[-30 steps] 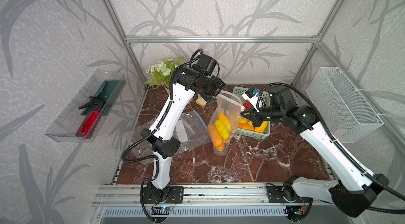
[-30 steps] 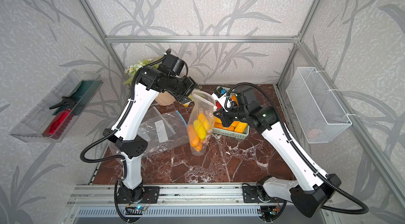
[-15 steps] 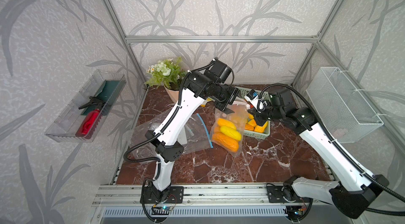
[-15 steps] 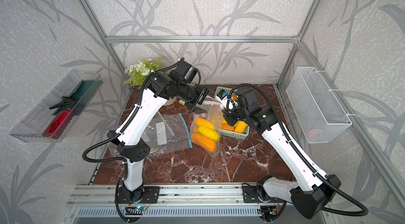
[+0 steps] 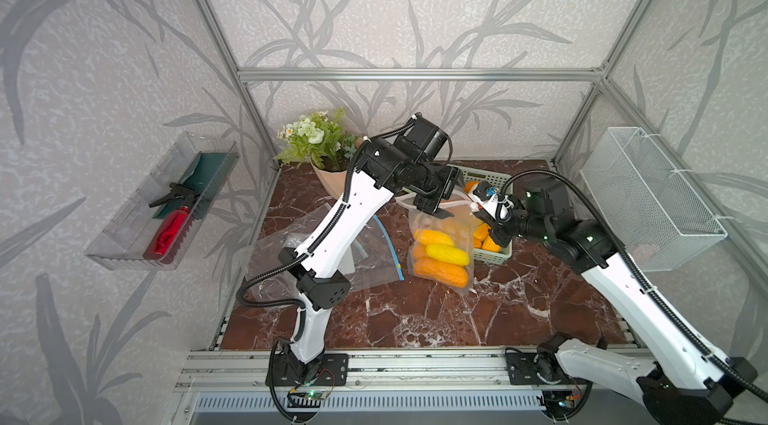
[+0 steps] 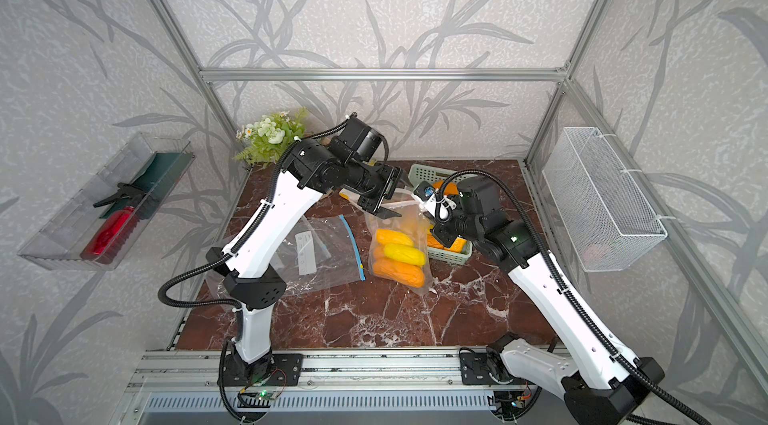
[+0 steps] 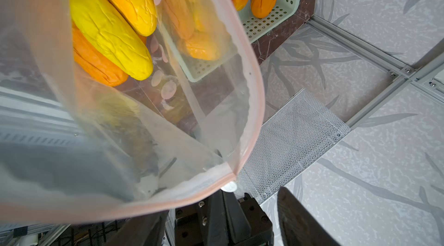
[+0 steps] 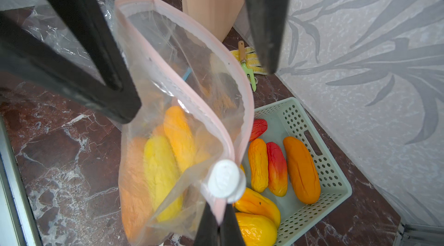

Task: Place the mango in a zip-top bag and seal the zipper
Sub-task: Adjust the zipper food storage bag at the center of the board.

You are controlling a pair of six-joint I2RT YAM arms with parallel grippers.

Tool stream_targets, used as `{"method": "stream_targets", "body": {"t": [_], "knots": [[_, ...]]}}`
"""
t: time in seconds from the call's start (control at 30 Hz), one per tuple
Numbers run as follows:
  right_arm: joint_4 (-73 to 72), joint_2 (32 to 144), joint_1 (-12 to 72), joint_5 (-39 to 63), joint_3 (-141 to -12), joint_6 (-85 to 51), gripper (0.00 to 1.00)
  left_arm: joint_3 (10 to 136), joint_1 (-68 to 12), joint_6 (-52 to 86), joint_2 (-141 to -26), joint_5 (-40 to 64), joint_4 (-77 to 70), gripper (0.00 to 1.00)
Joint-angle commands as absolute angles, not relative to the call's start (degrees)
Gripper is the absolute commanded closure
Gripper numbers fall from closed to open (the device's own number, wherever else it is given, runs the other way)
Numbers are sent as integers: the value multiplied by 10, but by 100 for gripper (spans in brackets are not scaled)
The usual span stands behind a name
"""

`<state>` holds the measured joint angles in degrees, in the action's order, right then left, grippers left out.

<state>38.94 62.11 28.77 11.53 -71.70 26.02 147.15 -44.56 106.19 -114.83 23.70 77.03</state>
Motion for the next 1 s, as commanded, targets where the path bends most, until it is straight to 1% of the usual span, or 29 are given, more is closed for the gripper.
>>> {"method": "stream_targets", "body": {"t": [0.0,0.13,0.23,0.4,0.57,0.8,0.83,0.97], "knots": [[356,601,286,139,-707,315,100,1469,-460,1120,-1142,228,760,29],[349,609,288,147,-720,351,100,1469,-480,1126,-1148,238,767,30],[368,620,296,147,-745,385,100,1470,-486,1129,-1153,241,764,33],[402,617,299,128,-772,425,100,1470,-488,1125,-1158,245,763,46],[445,618,302,134,-799,447,100,1470,-485,1111,-1167,255,772,54],[489,618,316,105,-810,468,100,1476,-481,1114,-1176,256,748,56],[493,621,320,96,-811,470,100,1477,-481,1113,-1177,255,747,58],[495,633,320,83,-815,459,100,1477,-478,1099,-1175,256,761,75]]}}
